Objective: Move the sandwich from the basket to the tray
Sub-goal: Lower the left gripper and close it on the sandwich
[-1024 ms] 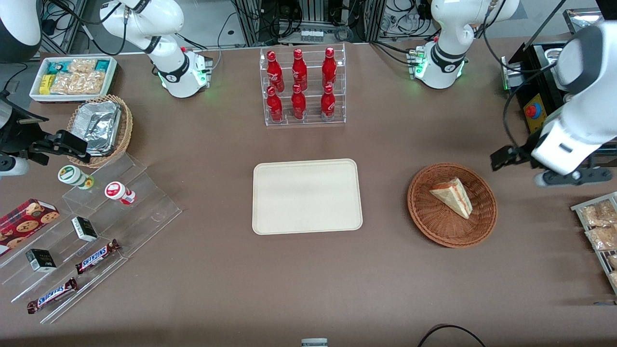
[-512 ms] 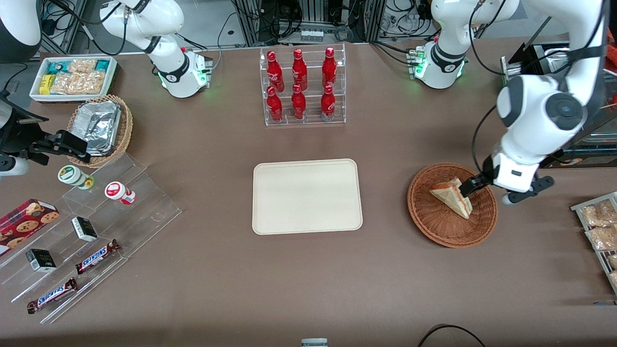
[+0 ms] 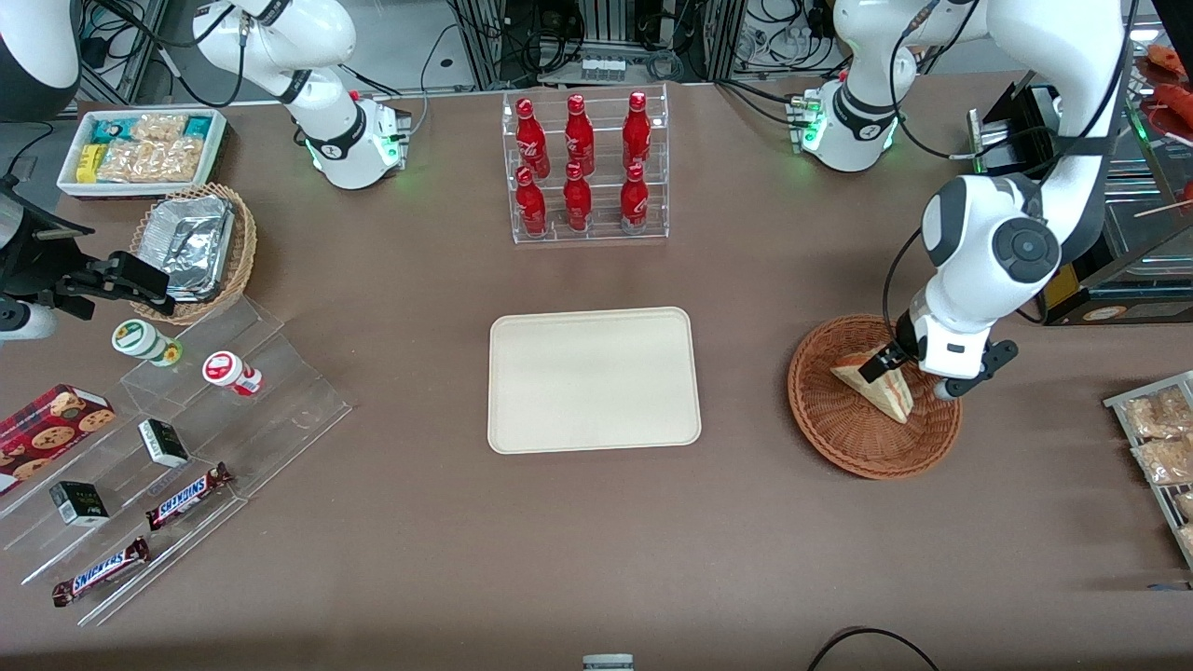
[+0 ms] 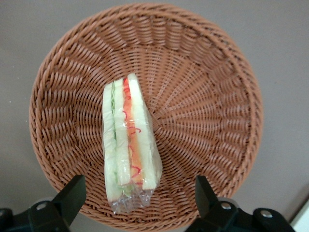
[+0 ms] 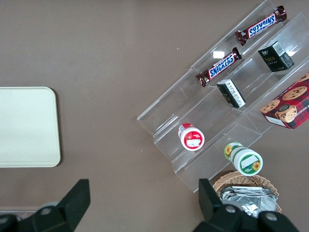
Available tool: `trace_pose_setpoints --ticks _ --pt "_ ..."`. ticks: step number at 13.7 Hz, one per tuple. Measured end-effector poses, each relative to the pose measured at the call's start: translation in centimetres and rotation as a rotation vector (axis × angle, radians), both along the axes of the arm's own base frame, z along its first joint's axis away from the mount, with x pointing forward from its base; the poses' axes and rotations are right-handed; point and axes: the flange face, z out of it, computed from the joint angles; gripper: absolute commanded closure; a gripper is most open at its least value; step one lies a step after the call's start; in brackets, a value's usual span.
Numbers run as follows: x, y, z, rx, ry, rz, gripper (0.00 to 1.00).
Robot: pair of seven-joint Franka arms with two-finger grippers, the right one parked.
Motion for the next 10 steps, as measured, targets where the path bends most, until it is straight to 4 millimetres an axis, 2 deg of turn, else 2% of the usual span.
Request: trace_pose_setpoints --ticks 5,6,8,9,10 --pt "-1.2 0.7 -3.6 -0.003 0.006 0.021 0.01" --pt "-1.6 1.0 -4.6 -0.004 0.005 0.027 0.14" --pt "-1.8 1.4 -6.1 -0.006 0.01 0.064 0.75" --pt "-1.7 1.4 -6.4 -0.008 0.001 0.095 0.98" --pt "-1.5 1.3 -6.5 -0.01 -0.007 0.115 1.0"
